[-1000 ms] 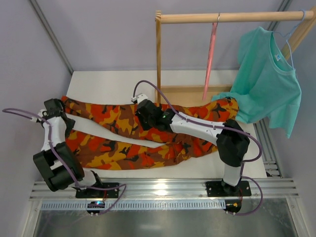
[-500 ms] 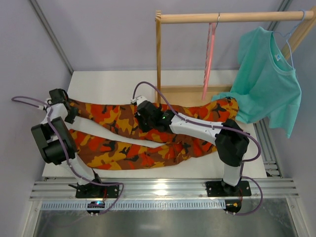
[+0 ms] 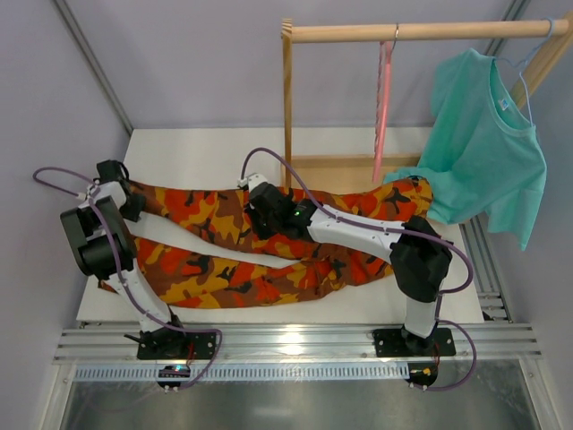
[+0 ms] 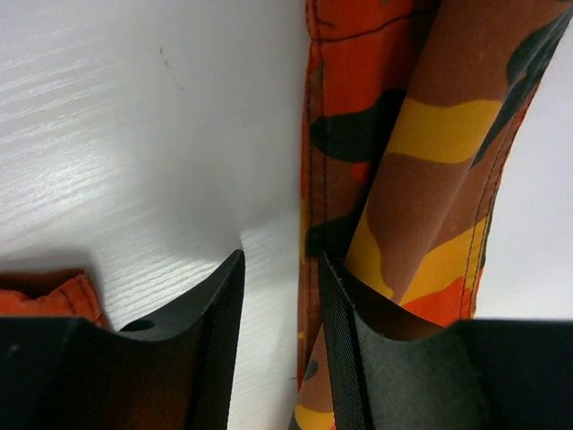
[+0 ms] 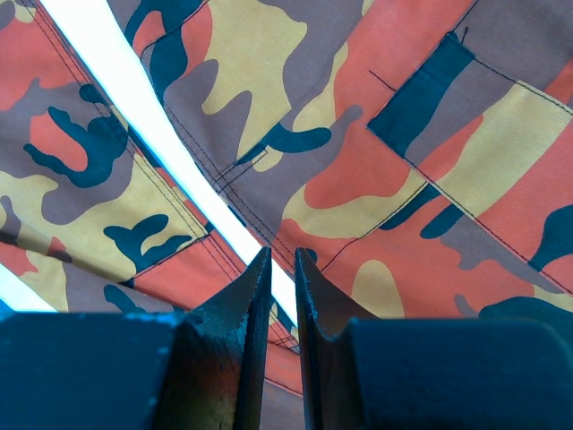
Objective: Place the trousers on the hanger
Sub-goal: Fold the trousers
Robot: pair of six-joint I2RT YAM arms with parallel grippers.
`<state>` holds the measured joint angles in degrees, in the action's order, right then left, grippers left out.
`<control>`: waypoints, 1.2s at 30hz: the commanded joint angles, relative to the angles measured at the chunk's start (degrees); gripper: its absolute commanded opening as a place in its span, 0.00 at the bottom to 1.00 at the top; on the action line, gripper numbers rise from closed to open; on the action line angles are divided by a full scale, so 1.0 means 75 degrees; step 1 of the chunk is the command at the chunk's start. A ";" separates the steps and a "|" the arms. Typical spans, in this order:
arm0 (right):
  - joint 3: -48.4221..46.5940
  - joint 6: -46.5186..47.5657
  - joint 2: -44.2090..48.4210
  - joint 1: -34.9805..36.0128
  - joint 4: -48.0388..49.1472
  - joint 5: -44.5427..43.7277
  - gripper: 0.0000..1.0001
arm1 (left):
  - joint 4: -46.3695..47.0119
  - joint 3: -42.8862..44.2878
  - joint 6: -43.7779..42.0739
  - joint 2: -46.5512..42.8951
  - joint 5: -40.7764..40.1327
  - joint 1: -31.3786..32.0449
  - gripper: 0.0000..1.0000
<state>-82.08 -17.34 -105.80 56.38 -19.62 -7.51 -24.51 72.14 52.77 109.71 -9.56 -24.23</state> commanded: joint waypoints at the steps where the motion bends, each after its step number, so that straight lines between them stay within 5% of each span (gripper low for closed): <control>1: -0.0259 0.0016 0.0267 -0.0017 0.0295 -0.0136 0.20 | 0.0385 0.0319 0.0159 0.0336 -0.0096 -0.0016 0.40; 10: -0.0564 0.0051 -0.0108 -0.0029 0.0154 -0.0194 0.20 | 0.0328 0.0505 0.0194 0.0699 -0.0155 0.0008 0.41; 20: -0.0551 0.0039 -0.0108 -0.0017 0.0213 -0.0183 0.20 | -0.1641 0.2228 -0.0240 0.1636 -0.0987 0.0336 0.39; 28: -0.0493 0.0074 0.0032 -0.0017 0.0131 -0.0311 0.20 | -0.2237 0.2007 -0.0193 0.1579 -0.1337 0.0336 0.05; 36: -0.0365 -0.0183 0.0465 -0.0017 -0.0033 -0.0159 0.20 | -0.2638 0.1550 -0.0649 0.0865 -0.2239 0.0336 0.00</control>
<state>-84.01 -17.50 -106.45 56.38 -20.27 -8.71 -38.39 86.19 50.89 118.61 -21.19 -21.28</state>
